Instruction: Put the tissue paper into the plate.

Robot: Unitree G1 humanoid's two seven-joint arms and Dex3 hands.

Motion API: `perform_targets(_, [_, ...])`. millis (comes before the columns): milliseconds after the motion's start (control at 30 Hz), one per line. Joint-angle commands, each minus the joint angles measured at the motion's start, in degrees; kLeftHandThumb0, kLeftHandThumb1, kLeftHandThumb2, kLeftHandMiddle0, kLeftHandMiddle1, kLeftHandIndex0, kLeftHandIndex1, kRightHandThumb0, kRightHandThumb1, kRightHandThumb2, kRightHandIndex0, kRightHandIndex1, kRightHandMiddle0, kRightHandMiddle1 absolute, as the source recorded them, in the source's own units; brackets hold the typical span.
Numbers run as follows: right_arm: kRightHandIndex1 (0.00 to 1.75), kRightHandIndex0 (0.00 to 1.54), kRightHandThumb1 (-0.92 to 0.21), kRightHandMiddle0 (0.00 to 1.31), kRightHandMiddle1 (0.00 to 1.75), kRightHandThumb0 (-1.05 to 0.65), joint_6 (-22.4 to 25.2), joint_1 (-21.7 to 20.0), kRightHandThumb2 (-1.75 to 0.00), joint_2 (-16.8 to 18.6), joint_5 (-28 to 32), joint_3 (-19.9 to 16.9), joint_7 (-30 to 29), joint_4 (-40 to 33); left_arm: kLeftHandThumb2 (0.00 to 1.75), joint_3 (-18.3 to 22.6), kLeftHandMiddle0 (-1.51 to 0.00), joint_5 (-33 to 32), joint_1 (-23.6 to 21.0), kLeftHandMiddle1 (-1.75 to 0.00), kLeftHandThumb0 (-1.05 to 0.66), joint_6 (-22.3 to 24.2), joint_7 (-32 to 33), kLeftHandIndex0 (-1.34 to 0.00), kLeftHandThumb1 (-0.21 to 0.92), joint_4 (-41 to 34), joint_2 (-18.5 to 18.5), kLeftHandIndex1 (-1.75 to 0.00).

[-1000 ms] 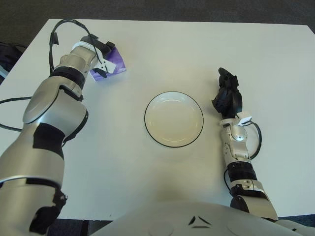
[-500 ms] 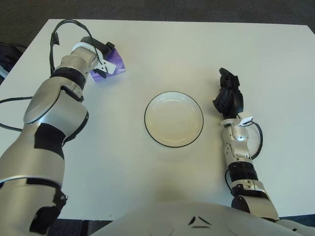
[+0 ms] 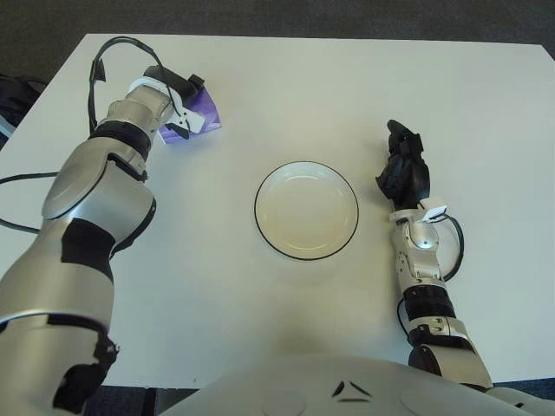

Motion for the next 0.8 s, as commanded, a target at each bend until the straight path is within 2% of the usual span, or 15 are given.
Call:
perform_targets(0, [0.05,0.34,-0.92,0.00,0.72,-0.49,1.75,9.12,-0.96,0.21,1.55,-1.46,0.16,7.88,0.18,-0.81,-0.52,0.44,3.59,-1.34,-0.77,-1.49,-0.13,0.00,0.81,0.68,-0.92,-0.69])
perform_targets(167, [0.04,0.34,-0.92,0.00,0.72,-0.49,1.62,9.16,-0.96,0.05,1.48,-1.49,0.17,8.02,0.21,-0.99,-0.59,0.53,4.35,-1.64,-0.74,-1.40,0.69,0.00,0.79,0.80,-1.46,-0.72])
perform_targets(333, [0.04,0.33,-0.92,0.00,0.71,-0.49,1.76,9.36,-0.96,-0.02,1.44,-1.54,0.05,7.91,0.24,-0.47,-0.74,-0.06,6.44,-1.73,-0.72,-0.65,3.11,0.00,0.78,1.19,-2.32,-0.89])
perform_targets(367, [0.04,0.33,-0.92,0.00,0.71,-0.49,1.79,9.37,-0.96,0.00,1.46,-1.56,0.03,7.91,0.25,-0.32,-0.79,-0.22,6.72,-1.73,-0.71,-0.61,3.60,0.00,0.78,1.22,-2.39,-1.07])
perform_targets(433, [0.04,0.33,-0.92,0.00,0.71,-0.49,1.89,9.45,-0.96,0.06,1.55,-1.62,-0.01,7.82,0.28,0.21,-0.83,-0.77,7.64,-1.74,-0.70,-0.90,5.96,-0.04,0.76,1.20,-2.41,-1.30])
perform_targets(500, [0.04,0.33,-0.92,0.00,0.71,-0.49,1.97,9.52,-0.96,0.09,1.59,-1.66,-0.04,7.73,0.46,0.41,-0.88,-0.97,8.36,-1.74,-0.66,-1.22,8.20,-0.19,0.67,1.19,-2.36,-1.56])
perform_targets(533, [0.04,0.33,-0.92,0.00,0.71,-0.49,2.01,9.57,-0.96,0.09,1.57,-1.67,-0.09,7.69,0.49,0.29,-0.89,-0.82,9.22,-1.74,-0.65,-1.40,10.75,-0.23,0.66,1.21,-2.27,-1.60])
perform_targets(567, [0.04,0.33,-0.92,0.00,0.71,-0.49,2.05,9.60,-0.96,0.10,1.55,-1.69,-0.13,7.66,0.70,0.19,-0.92,-0.70,9.83,-1.75,-0.57,-1.52,12.62,-0.35,0.58,1.25,-2.20,-1.62])
perform_targets(633, [0.04,0.33,-0.92,0.00,0.71,-0.49,2.10,9.65,-0.96,0.10,1.49,-1.71,-0.21,7.62,0.94,-0.05,-0.97,-0.39,11.11,-1.75,-0.50,-1.64,16.46,-0.48,0.49,1.40,-2.12,-1.64])
perform_targets(767, [0.04,0.33,-0.92,0.00,0.71,-0.49,2.13,9.84,-0.95,0.05,1.45,-1.74,-0.22,7.55,1.13,0.32,-1.02,-0.66,12.61,-1.75,-0.47,-1.83,23.23,-0.55,0.41,1.46,-2.40,-1.70])
